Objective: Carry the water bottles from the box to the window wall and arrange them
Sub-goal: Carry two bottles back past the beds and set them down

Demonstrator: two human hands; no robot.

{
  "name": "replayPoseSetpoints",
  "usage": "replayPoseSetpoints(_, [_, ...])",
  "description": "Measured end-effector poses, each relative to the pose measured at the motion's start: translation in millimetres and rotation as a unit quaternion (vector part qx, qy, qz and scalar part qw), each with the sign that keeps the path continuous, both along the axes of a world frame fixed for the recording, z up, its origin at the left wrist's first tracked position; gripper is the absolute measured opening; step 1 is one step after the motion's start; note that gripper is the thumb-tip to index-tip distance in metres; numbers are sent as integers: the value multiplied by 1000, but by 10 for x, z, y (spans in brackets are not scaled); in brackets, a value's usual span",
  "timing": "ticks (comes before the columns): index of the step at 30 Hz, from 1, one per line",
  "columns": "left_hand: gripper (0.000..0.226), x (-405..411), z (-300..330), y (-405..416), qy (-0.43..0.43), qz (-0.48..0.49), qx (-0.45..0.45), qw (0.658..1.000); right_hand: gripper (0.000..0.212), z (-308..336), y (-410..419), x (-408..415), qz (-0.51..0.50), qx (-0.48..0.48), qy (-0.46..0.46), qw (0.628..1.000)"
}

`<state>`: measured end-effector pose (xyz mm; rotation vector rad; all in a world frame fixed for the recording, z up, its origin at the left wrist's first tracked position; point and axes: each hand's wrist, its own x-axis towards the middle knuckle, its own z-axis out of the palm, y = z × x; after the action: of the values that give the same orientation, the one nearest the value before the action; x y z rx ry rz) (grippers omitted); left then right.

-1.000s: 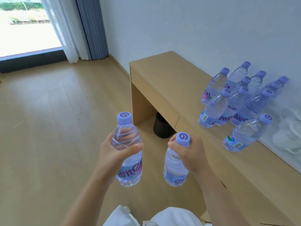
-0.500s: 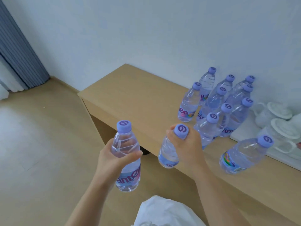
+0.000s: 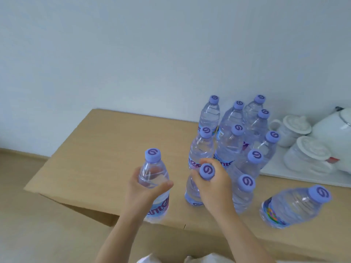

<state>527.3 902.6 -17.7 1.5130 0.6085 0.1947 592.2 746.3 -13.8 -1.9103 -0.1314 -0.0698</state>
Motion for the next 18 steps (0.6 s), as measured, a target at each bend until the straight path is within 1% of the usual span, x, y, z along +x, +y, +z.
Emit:
replayPoseSetpoints(3, [72, 308, -78, 87, 8, -47, 5, 999, 33, 63, 88, -31, -16, -26, -20, 999])
replayPoseSetpoints(6, [74, 590, -160, 123, 12, -88, 23, 996, 27, 84, 189, -76, -20, -86, -42, 995])
replayPoseSetpoints(8, [75, 735, -223, 121, 5, -119, 49, 992, 22, 101, 210, -90, -44, -103, -50, 992])
replayPoseSetpoints(9, [73, 788, -260, 115, -4, -137, 60, 989, 21, 114, 208, -101, -52, -110, -52, 991])
replayPoseSetpoints(13, [56, 918, -401, 128, -39, -193, 77, 977, 21, 127, 221, -139, -59, -164, -61, 983])
replayPoseSetpoints(18, [56, 910, -455, 182, -75, -217, 85, 969, 21, 119, 292, -158, -89, -197, -57, 975])
